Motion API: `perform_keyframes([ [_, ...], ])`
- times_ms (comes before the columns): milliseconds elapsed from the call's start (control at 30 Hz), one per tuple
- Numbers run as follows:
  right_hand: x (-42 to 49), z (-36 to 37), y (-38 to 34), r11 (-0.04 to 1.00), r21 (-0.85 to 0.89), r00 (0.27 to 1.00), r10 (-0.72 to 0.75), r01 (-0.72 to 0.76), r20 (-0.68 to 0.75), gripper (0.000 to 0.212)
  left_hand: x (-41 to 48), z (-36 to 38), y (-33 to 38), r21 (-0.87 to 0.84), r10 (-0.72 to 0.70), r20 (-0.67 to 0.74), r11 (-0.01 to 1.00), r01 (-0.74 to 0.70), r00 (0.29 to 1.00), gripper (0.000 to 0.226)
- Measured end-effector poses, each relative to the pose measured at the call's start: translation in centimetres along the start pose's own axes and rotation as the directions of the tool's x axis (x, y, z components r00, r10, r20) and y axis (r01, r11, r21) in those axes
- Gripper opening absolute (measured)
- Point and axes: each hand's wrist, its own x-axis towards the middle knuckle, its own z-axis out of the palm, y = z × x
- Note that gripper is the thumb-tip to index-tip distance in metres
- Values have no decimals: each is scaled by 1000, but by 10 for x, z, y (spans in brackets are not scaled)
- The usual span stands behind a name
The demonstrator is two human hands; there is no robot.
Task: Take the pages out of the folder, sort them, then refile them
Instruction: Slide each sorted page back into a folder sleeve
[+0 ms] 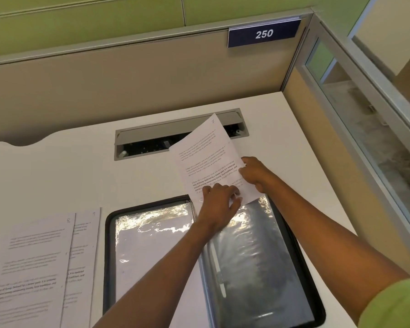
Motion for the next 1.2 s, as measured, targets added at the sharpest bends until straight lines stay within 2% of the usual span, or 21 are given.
perform_keyframes([
  [233,-3,2,8,999,30,1000,23,-23,-4,33,13,15,39,-113,2,5,994,-1,1000,21],
  [400,-5,-11,11,998,-59,1000,8,-7,16,24,21,27,52,-208,-112,13,972,112,994,22],
  [533,-1,-22,24,995,-97,999,-14,19,50,19,28,35,53,-376,-225,46,899,226,973,19],
  [833,3,-49,38,983,-163,978,115,-86,176,12,36,33,48,-379,-265,61,886,268,962,11],
  [900,6,-48,40,985,-166,978,88,-57,187,17,35,37,44,-403,-250,15,885,235,968,9],
  [967,10,-45,40,996,-93,988,-2,17,153,23,36,38,40,-434,-243,-21,876,210,970,6],
  [1067,11,-43,38,991,-58,989,-111,117,98,31,34,28,38,-429,-250,-104,884,184,962,19],
  [1200,14,-50,45,987,-141,986,-51,74,157,30,32,-3,12,-328,-356,-306,910,254,883,39],
])
